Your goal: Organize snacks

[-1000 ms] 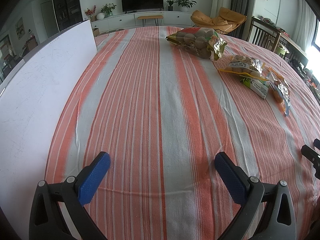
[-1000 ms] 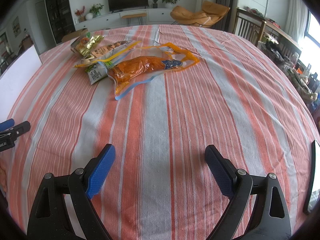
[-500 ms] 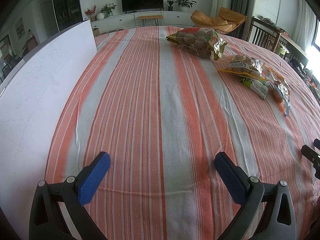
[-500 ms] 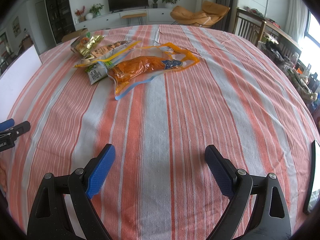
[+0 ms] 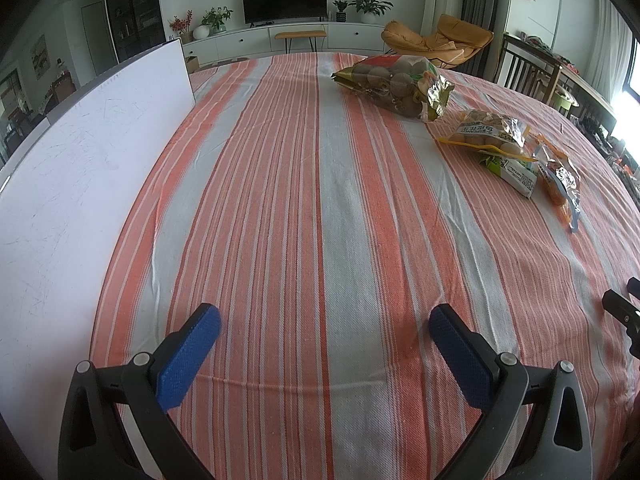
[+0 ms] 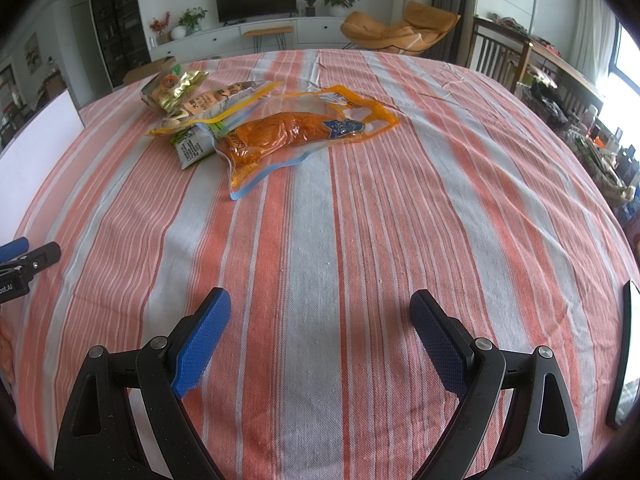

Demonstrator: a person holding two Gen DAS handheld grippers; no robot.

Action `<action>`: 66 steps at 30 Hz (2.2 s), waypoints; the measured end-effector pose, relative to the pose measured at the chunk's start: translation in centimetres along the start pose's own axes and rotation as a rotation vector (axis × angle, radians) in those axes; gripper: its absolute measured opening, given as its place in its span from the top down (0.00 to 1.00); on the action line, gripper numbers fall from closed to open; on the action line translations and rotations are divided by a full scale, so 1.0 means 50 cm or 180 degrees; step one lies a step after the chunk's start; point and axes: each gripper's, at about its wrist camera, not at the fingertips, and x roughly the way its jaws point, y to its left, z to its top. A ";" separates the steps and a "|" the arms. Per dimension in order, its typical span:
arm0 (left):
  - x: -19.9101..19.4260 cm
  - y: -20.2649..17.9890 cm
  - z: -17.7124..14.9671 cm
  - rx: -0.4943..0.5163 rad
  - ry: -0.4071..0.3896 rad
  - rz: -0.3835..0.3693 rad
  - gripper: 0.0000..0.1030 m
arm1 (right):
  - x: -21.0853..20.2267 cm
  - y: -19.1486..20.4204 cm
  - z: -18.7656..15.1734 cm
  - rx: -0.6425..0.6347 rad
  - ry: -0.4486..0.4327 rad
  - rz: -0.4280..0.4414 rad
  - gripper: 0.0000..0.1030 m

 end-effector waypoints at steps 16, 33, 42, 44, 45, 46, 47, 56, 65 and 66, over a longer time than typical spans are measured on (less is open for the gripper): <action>0.007 0.005 0.048 -0.0089 0.0228 -0.0390 0.00 | -0.001 0.000 0.000 -0.0001 0.0001 0.0001 0.09; 0.207 -0.155 0.539 -0.0469 0.0371 -0.0064 0.07 | 0.002 0.002 0.000 -0.0027 0.0021 0.0024 0.07; 0.252 -0.046 0.466 -0.1162 0.0447 -0.0126 0.01 | 0.001 0.003 0.000 -0.0028 0.0023 0.0026 0.06; 0.268 -0.020 0.447 -0.1419 0.0585 -0.0345 0.00 | 0.002 0.003 -0.001 -0.0029 0.0023 0.0027 0.06; 0.273 -0.011 0.439 -0.1533 0.0625 -0.0436 0.00 | 0.001 0.003 0.000 -0.0029 0.0023 0.0026 0.06; 0.278 -0.005 0.427 -0.1660 0.0665 -0.0536 0.00 | 0.001 0.003 -0.001 -0.0029 0.0023 0.0027 0.06; 0.277 -0.002 0.420 -0.1713 0.0629 -0.0569 0.00 | 0.001 0.003 -0.001 -0.0028 0.0023 0.0027 0.06; 0.261 -0.123 0.416 -0.0648 0.0611 -0.0345 0.28 | 0.001 0.003 -0.001 -0.0030 0.0024 0.0028 0.06; 0.096 -0.103 0.245 0.0112 0.0418 -0.0338 0.35 | 0.000 0.002 -0.001 -0.0031 0.0025 0.0029 0.06; 0.073 -0.087 0.215 0.0155 0.0401 -0.0323 0.35 | 0.000 0.002 -0.001 -0.0031 0.0025 0.0029 0.06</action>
